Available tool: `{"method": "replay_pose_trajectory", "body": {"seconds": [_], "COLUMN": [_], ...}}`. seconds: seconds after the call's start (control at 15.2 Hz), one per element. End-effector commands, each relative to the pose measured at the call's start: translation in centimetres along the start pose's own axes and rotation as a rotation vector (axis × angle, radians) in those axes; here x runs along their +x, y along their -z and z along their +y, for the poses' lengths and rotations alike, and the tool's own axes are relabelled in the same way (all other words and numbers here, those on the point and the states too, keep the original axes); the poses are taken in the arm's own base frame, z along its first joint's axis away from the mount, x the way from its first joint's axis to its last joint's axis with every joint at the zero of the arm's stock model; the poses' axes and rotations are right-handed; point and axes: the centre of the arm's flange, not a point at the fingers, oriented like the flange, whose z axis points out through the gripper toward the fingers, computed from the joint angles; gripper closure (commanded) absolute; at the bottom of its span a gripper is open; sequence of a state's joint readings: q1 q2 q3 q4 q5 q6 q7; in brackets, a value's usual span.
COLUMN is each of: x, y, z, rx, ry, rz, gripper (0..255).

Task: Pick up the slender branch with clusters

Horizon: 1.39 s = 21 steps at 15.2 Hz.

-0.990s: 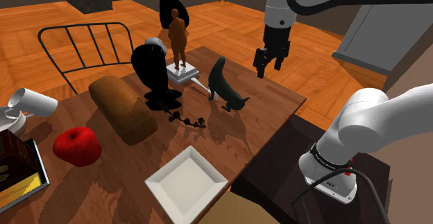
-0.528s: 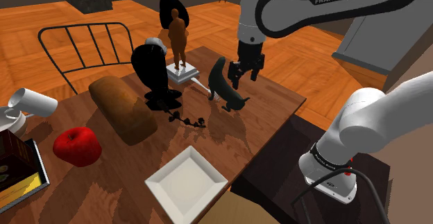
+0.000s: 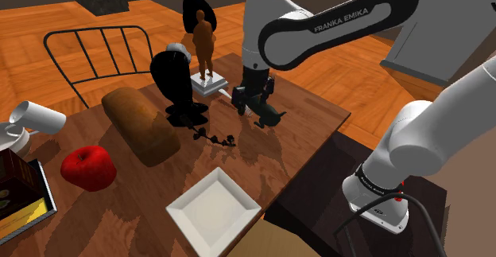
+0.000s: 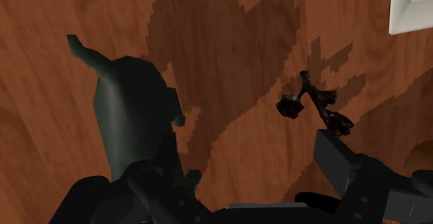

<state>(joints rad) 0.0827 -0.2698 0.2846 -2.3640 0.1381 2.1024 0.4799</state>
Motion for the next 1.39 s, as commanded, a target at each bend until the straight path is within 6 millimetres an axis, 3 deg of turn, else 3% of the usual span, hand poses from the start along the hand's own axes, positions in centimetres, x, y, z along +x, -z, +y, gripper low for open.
{"method": "replay_pose_trajectory", "body": {"seconds": [0.0, 0.86, 1.32], "x": [1.2, 8.7, 8.8], "y": [-1.3, -9.0, -12.3], "z": [-2.1, -14.4, -14.4], "rx": [0.007, 0.041, 0.042], "ry": [-0.002, -0.011, -0.011], "rz": [0.012, 0.088, 0.089], "gripper": [0, 0, 0]}}
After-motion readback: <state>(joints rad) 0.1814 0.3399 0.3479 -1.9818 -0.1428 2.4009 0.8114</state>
